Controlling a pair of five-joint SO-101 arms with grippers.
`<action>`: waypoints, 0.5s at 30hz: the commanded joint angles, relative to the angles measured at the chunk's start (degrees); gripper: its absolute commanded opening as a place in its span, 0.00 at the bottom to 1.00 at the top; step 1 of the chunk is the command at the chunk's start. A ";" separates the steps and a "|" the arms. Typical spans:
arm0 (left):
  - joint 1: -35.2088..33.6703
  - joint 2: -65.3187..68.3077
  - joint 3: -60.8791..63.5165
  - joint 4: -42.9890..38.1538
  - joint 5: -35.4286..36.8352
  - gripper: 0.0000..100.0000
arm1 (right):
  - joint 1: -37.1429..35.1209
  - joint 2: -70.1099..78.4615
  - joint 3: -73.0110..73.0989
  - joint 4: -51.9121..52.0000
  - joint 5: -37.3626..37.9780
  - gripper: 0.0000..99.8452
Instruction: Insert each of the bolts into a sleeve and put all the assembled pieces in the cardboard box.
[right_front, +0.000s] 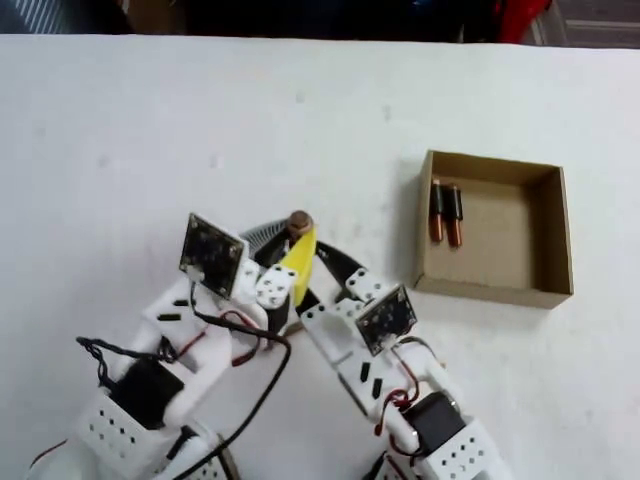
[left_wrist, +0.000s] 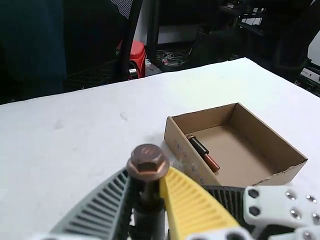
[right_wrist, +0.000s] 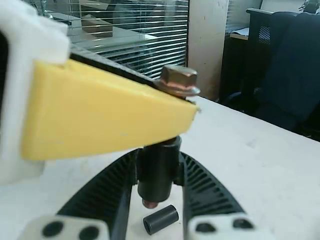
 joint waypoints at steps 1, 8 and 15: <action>2.07 -0.92 -0.88 0.79 0.26 0.13 | 0.31 -0.84 0.53 0.04 0.62 0.02; 1.10 -0.92 -0.70 0.79 0.26 0.23 | 0.31 -0.84 0.53 0.84 0.62 0.02; -4.09 -0.92 -0.70 0.44 0.00 0.23 | 0.31 -0.84 0.53 0.84 0.62 0.02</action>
